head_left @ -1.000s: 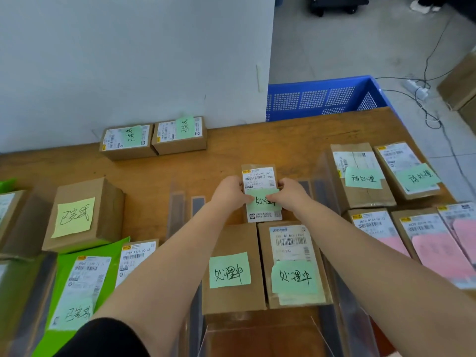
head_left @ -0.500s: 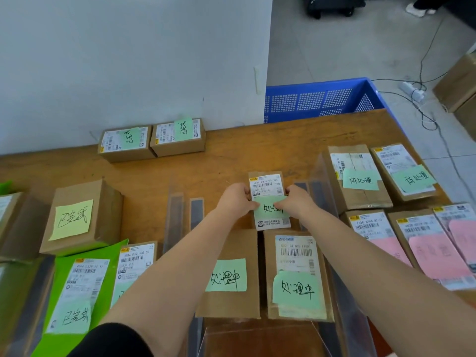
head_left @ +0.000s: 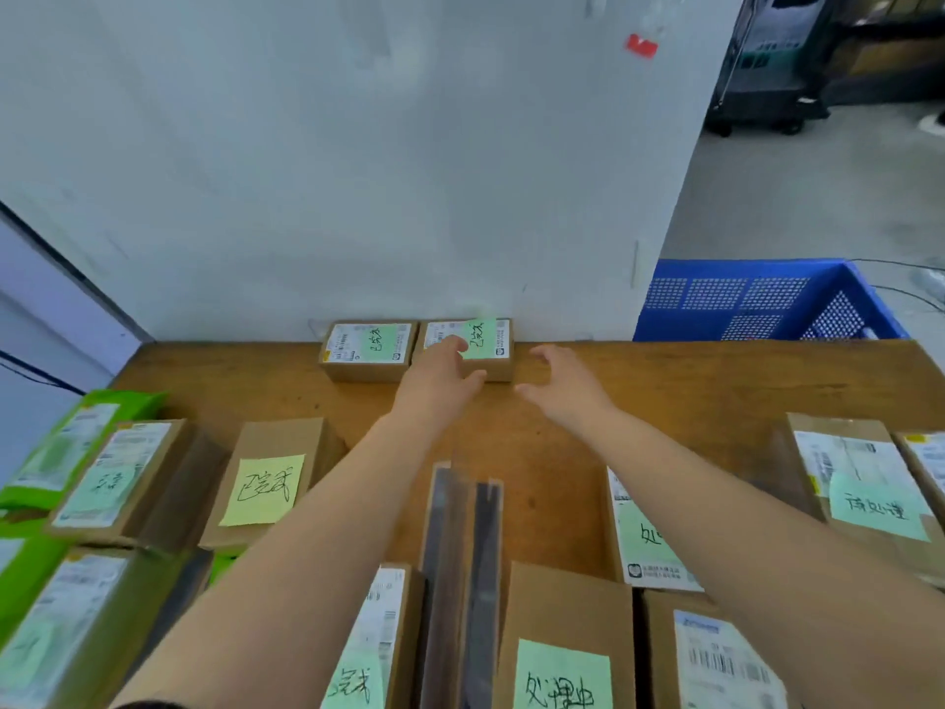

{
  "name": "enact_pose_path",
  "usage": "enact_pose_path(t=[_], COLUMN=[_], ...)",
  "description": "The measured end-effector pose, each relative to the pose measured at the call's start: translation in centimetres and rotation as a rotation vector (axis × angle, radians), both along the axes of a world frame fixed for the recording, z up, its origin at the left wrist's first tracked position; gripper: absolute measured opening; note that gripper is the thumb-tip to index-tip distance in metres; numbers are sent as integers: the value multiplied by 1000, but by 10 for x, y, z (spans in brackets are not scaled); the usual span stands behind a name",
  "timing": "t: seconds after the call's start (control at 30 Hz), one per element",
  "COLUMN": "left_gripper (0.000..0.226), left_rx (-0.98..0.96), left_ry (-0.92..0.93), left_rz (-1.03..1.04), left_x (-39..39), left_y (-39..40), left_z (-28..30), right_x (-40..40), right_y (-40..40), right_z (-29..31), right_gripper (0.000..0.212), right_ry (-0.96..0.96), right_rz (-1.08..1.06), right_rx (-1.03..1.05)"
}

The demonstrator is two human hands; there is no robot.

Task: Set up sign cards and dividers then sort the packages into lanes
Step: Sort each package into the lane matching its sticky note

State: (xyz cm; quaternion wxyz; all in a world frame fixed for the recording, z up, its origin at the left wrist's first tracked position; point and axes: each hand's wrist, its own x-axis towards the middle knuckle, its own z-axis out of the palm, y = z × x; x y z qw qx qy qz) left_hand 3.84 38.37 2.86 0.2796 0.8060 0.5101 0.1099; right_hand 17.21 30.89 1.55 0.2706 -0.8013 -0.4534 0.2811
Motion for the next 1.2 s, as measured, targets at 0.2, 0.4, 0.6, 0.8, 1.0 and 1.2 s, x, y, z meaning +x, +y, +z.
enact_pose_path(t=[0.2, 0.4, 0.6, 0.8, 1.0, 1.2], left_gripper=[55, 54, 41, 38, 39, 21], left_rx=[-22, -38, 42, -36, -375, -387], left_ry=[81, 70, 32, -91, -202, -269], left_rz=[37, 86, 125, 182, 352, 378], left_x=[-9, 2, 1, -8, 0, 6], left_y=[64, 90, 88, 74, 69, 52], left_z=[-35, -75, -93, -94, -102, -98], right_x=[0, 9, 11, 19, 19, 6], right_y=[67, 107, 112, 99, 106, 92], right_z=[-18, -61, -85, -88, -83, -77], right_gripper=[46, 52, 46, 72, 39, 43], right_ry=[40, 153, 265, 241, 197, 184], right_rz=[-36, -167, -276, -322, -179, -132], right_rx=[-28, -31, 10, -1, -42, 18])
